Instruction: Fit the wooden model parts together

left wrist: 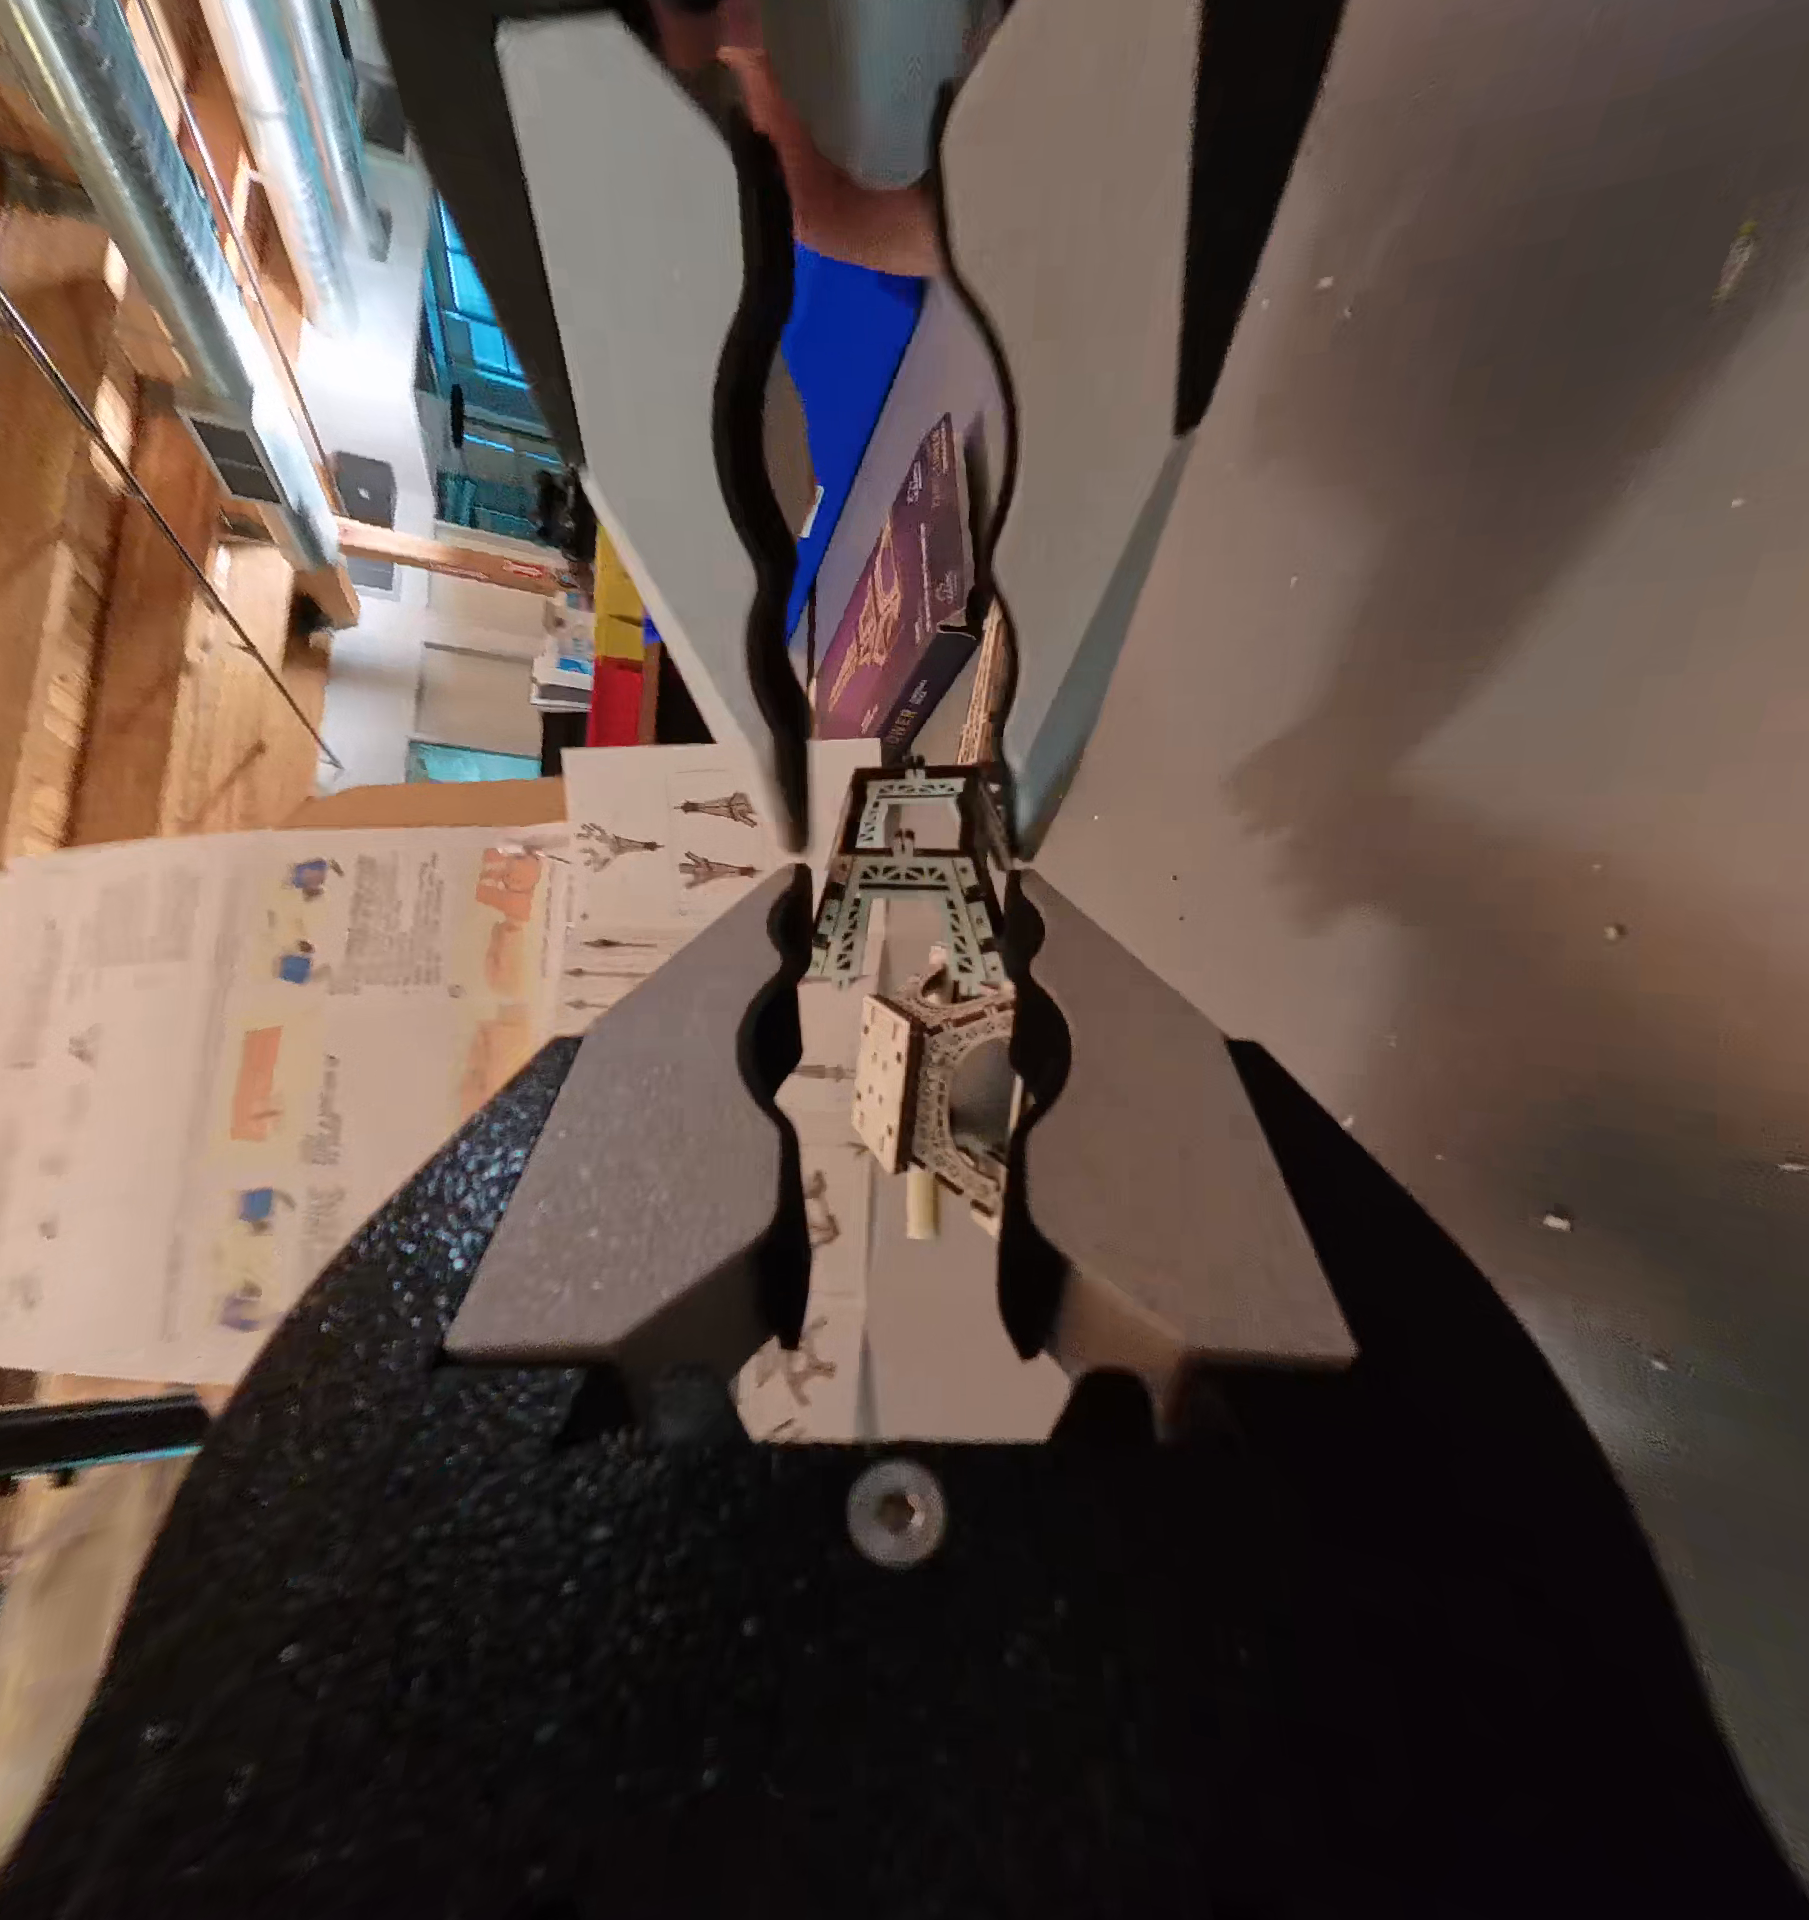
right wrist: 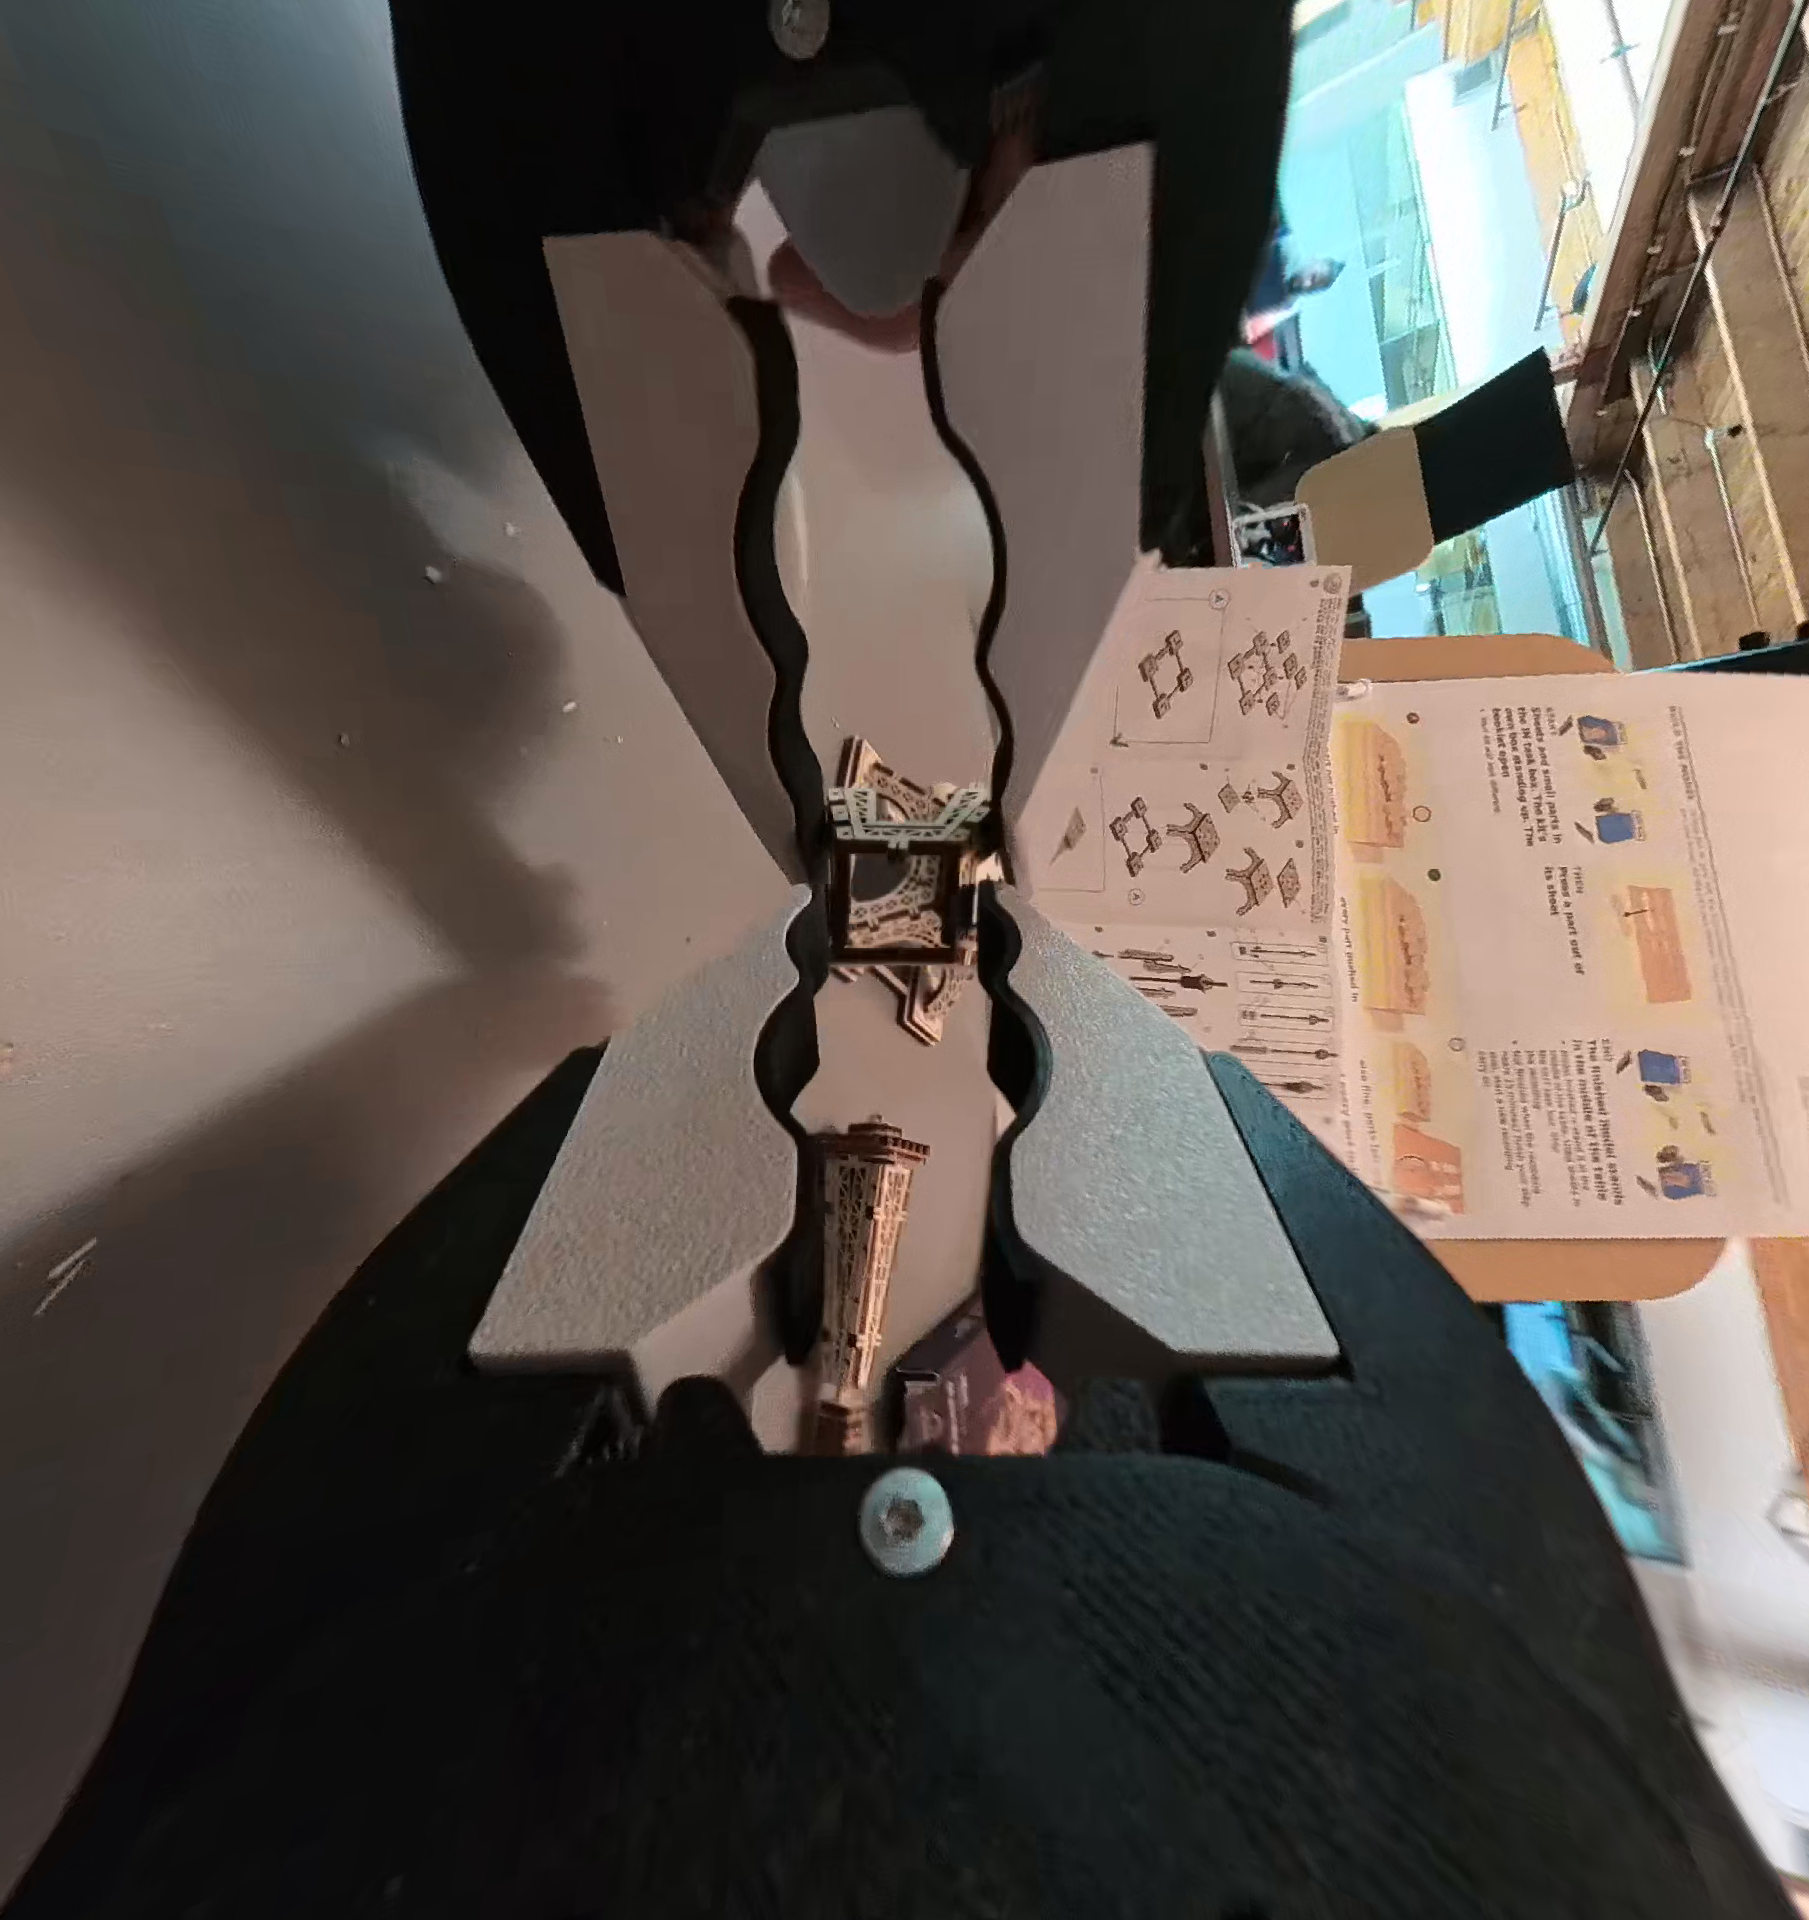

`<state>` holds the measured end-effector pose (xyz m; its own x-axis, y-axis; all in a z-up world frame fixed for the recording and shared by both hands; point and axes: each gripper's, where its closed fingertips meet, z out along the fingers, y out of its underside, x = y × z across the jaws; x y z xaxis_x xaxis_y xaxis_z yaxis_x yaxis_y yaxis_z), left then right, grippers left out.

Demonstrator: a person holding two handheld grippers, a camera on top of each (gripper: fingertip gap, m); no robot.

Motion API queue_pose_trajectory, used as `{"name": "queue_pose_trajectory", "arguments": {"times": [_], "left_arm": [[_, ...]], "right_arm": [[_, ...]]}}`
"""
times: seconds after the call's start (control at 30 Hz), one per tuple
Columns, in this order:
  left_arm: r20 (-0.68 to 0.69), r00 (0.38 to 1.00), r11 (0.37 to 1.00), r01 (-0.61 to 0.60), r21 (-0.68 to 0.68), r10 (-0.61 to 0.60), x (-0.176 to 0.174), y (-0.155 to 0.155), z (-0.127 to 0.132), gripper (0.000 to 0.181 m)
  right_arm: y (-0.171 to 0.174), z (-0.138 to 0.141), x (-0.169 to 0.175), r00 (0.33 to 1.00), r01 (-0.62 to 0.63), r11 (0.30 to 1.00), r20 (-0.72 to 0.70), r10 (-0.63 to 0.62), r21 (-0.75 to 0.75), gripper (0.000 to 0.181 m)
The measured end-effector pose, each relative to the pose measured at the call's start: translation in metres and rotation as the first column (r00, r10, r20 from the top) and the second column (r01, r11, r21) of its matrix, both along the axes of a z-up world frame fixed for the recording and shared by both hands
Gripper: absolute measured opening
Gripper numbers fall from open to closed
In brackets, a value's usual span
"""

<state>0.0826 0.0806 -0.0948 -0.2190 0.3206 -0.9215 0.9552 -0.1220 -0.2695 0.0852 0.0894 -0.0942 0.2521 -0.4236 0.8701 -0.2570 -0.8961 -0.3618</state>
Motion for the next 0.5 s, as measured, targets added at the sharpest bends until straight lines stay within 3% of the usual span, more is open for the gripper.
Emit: {"name": "queue_pose_trajectory", "arguments": {"times": [0.1,0.27,0.33,0.4,0.5], "left_arm": [[-0.215,0.976,0.996,0.034,0.077,-0.017,0.003,0.001,0.0,0.033],[-0.586,0.805,0.941,0.264,0.21,-0.095,-0.014,0.015,0.006,0.033],[-0.654,0.752,0.923,0.308,0.232,-0.086,-0.014,0.018,0.007,0.034],[-0.685,0.723,0.893,0.366,0.262,-0.095,-0.017,0.023,0.003,0.033],[-0.694,0.71,0.869,0.412,0.273,-0.119,-0.021,0.028,0.0,0.033]], "right_arm": [[0.001,0.008,0.0,0.997,-0.048,0.989,0.058,0.041,0.138,0.042],[0.007,0.015,-0.004,0.987,-0.16,0.845,0.11,0.12,0.511,0.053],[0.013,0.016,-0.008,0.979,-0.203,0.752,0.105,0.177,0.627,0.053],[0.019,0.017,-0.013,0.966,-0.246,0.691,0.116,0.23,0.68,0.038],[0.024,0.017,-0.014,0.958,-0.274,0.663,0.137,0.251,0.697,0.026]]}}
